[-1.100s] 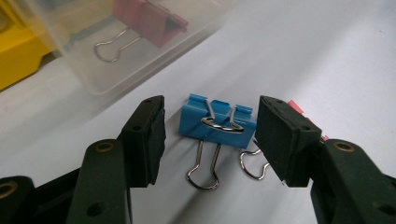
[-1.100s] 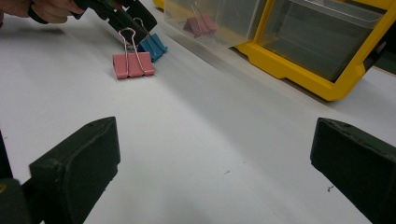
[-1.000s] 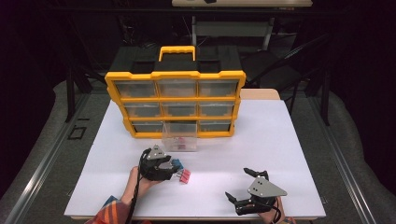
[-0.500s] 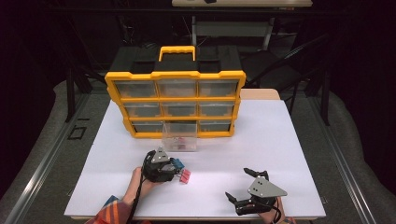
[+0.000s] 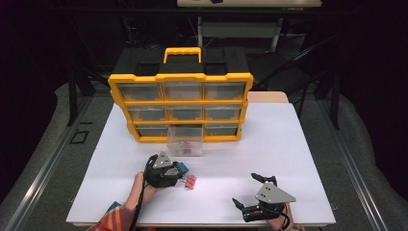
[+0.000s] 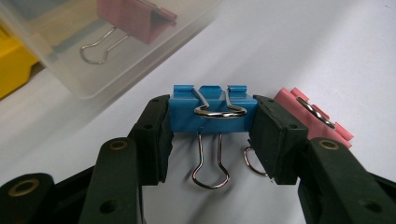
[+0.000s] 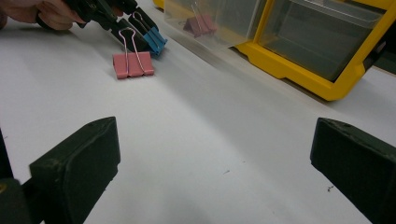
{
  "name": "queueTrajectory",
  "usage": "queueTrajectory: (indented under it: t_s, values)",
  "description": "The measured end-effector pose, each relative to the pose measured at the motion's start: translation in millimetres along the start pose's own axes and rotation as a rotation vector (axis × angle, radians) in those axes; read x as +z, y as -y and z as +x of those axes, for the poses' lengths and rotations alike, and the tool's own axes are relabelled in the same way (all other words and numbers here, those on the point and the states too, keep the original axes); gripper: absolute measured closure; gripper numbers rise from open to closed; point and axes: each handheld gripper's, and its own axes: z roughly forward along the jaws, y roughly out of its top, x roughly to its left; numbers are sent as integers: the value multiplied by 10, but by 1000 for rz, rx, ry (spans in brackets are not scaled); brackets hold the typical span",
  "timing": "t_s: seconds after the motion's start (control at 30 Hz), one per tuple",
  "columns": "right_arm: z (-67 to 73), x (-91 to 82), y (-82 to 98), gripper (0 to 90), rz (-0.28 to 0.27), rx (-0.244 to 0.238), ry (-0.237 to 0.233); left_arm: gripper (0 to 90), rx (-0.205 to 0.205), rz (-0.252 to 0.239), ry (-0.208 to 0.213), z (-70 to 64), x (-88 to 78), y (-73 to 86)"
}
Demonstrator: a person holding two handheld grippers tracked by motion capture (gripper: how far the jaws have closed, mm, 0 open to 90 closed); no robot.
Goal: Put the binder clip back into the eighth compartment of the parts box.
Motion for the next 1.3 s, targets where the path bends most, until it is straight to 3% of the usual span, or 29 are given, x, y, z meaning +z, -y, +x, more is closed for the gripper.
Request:
queueTrajectory:
  t_s: [0.57,0.77,1.3]
  values:
    - [-8,-3,1,8,2,4,2,497,-19,-8,-24,28,-162,9]
    - [-33,5,13,5,9,28,-4,498,-33,-14,-33,66,-216,30]
    - [-19,19,12,6,19,15,-3,498,-71,-34,-52,167,-428,89]
